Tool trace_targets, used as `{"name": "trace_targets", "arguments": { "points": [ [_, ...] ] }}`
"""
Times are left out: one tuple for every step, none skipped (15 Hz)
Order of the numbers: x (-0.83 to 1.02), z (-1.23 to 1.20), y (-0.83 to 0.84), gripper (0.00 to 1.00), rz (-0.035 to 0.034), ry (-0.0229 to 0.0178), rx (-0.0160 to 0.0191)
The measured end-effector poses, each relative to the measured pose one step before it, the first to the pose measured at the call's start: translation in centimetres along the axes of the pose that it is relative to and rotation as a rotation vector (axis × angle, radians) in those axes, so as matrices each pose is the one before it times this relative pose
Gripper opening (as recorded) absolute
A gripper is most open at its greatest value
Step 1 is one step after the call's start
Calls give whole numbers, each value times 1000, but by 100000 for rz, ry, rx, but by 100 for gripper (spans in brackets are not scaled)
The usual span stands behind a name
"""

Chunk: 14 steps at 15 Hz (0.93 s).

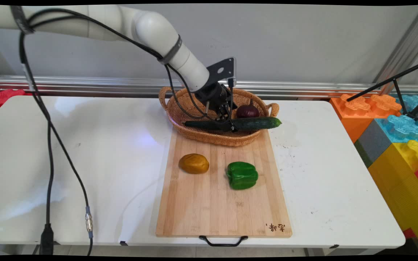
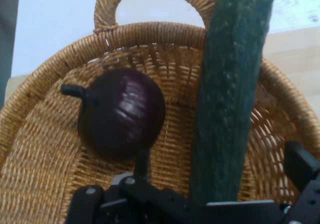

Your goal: Pick up the cucumber from the vegetable basket, then place the picked object on the cutting board

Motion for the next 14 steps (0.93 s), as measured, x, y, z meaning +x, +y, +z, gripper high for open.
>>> {"name": "trace_targets", "arguments": {
  "points": [
    [-205,686,-269,100,-19,722,-309],
    [-251,596,-260,100,-140,487,-80],
    [-226,524,-234,100,-50,291,-106],
    [-173,443,-211,100,172,158,-75],
    [-141,280,-128,0,391,-9,-77],
    [-119,197,-110,0,429,1,-41],
    [-104,164,-56,0,467,-58,-170],
    [-84,54,3,0,344,-235,-282],
    [-37,-72,49,0,252,-161,-158],
    [17,-176,77,0,272,-186,-104],
    [47,-256,67,0,215,-93,65],
    [101,-318,97,0,160,-107,139],
    [141,-462,63,0,170,-201,432],
    [147,-519,89,0,164,-217,479]
  ]
}}
